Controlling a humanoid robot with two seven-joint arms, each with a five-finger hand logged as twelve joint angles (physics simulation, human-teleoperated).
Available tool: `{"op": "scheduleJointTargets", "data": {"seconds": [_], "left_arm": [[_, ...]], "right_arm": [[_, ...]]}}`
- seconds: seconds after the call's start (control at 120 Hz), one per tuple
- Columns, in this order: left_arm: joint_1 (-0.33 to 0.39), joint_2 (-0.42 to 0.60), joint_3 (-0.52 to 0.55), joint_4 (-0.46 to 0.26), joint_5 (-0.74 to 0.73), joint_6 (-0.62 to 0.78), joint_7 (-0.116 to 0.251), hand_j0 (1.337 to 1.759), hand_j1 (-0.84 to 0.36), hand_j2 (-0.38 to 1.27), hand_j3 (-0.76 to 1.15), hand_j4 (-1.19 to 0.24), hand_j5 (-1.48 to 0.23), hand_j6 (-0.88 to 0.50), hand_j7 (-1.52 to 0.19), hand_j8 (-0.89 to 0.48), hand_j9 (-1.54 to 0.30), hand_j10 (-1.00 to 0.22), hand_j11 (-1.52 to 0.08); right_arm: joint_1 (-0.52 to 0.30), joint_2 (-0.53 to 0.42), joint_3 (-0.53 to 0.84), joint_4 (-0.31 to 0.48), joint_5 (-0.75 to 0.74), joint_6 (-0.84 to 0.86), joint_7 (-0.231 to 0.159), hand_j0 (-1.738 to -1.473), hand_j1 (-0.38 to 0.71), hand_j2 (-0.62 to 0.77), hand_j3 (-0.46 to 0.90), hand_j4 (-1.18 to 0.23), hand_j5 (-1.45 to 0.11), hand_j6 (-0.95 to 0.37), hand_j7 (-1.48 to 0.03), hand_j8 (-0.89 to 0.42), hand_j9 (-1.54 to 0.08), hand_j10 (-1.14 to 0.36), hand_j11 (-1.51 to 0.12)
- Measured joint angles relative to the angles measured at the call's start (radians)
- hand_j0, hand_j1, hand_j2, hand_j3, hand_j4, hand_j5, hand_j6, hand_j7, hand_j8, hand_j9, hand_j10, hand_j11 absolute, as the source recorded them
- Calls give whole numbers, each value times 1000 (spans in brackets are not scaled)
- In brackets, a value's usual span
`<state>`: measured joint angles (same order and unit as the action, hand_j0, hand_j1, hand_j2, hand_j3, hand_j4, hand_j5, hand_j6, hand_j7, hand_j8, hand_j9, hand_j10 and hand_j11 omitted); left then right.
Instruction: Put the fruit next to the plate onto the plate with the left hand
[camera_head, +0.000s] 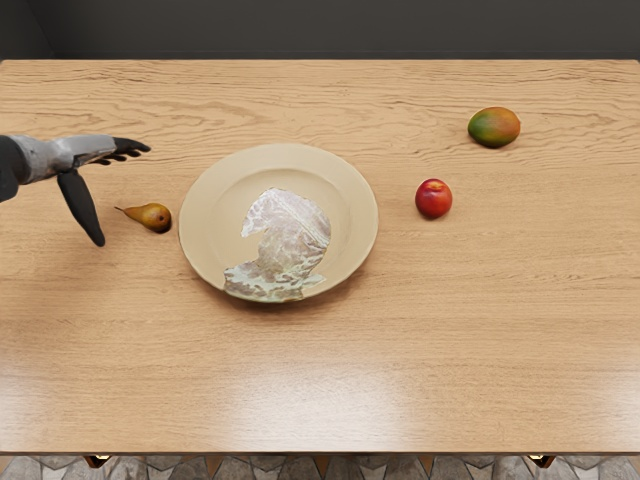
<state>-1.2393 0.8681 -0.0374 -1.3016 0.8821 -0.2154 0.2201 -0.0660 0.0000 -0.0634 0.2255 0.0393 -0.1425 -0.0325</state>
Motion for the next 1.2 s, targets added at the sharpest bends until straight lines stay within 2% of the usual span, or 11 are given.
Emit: {"op": "scheduleJointTargets", "data": {"seconds": [0.258, 0.325, 0.442, 0.592, 0.783, 0.858, 1.008, 1.2], "left_arm": [[3, -7, -26, -16, -28, 2, -16, 1658, 331, 8, 0, -22, -24, -23, -23, -23, -23, -22, -23], [4, -43, -29, -14, -24, 3, -16, 1658, 337, 7, 0, -17, -17, -18, -17, -18, -17, -17, -16], [-12, -123, -13, 20, 105, 0, -10, 1658, 343, 4, 0, -12, -10, -13, -10, -13, -10, -11, -9], [-13, -146, 24, 60, 295, 3, 1, 1658, 347, 3, 0, -8, -5, -9, -5, -9, -5, -7, -5], [-2, -225, 47, 99, 365, 10, 23, 1658, 349, 2, 0, -6, -2, -7, -2, -7, -2, -5, -2], [0, -231, 49, 122, 350, 31, 38, 1658, 313, 8, 0, -35, -41, -37, -41, -36, -41, -35, -40], [16, -233, 51, 151, 308, 71, 55, 1658, 143, 37, 0, -178, -226, -179, -226, -179, -226, -177, -226], [45, -261, 55, 182, 294, 104, 65, 1658, 48, 53, 0, -257, -329, -258, -329, -258, -328, -256, -328]], "right_arm": [[1, 0, 1, 0, 0, 1, 0, -1658, -314, -6, 0, -29, -38, -29, -38, -29, -38, -29, -38], [1, 0, 1, 0, 0, 1, 0, -1658, -314, -6, 0, -29, -38, -29, -38, -29, -38, -29, -38], [1, 0, 1, 0, 1, 1, 0, -1658, -314, -6, 0, -29, -38, -29, -38, -29, -38, -29, -38], [2, 0, 1, 0, 1, 1, 0, -1658, -314, -6, 0, -29, -38, -30, -38, -29, -38, -29, -38], [3, 0, 1, 0, 1, 1, 0, -1658, -314, -6, 0, -29, -38, -29, -38, -29, -38, -29, -38], [3, 0, 0, 0, 1, 1, 0, -1658, -314, -6, 0, -29, -38, -29, -38, -29, -38, -29, -38], [3, 0, -2, 0, 1, 1, 0, -1658, -314, -6, 0, -29, -38, -29, -38, -29, -38, -29, -38], [3, 0, -2, 0, 1, 1, 0, -1658, -314, -6, 0, -29, -38, -29, -38, -29, -38, -29, -38]]}}
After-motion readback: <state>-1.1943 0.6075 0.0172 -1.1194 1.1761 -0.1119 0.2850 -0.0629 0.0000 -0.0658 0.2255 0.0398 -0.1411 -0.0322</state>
